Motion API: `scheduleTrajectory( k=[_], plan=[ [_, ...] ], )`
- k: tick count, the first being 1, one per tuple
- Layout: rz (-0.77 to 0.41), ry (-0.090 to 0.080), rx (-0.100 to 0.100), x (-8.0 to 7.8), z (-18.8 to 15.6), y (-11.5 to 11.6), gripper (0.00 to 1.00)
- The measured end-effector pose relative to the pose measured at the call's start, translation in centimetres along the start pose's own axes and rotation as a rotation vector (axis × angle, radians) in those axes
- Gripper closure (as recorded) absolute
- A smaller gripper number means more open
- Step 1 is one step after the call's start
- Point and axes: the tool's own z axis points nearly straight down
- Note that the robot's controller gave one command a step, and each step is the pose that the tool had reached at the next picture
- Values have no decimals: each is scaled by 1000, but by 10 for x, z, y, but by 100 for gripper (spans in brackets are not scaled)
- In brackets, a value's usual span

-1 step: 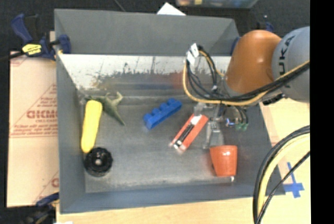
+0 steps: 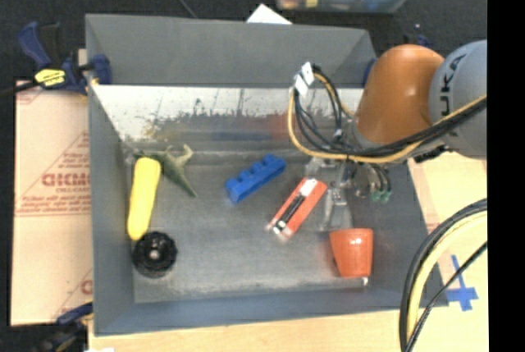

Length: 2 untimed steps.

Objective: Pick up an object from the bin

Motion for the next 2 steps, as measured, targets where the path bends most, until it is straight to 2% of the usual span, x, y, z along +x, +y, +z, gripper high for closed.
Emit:
scheduleTrajectory(
  k=[1,2],
  plan=[
    [155,-4,-1,9,46,-2,0],
    [152,0,1,32,39,-1,0]
  ],
)
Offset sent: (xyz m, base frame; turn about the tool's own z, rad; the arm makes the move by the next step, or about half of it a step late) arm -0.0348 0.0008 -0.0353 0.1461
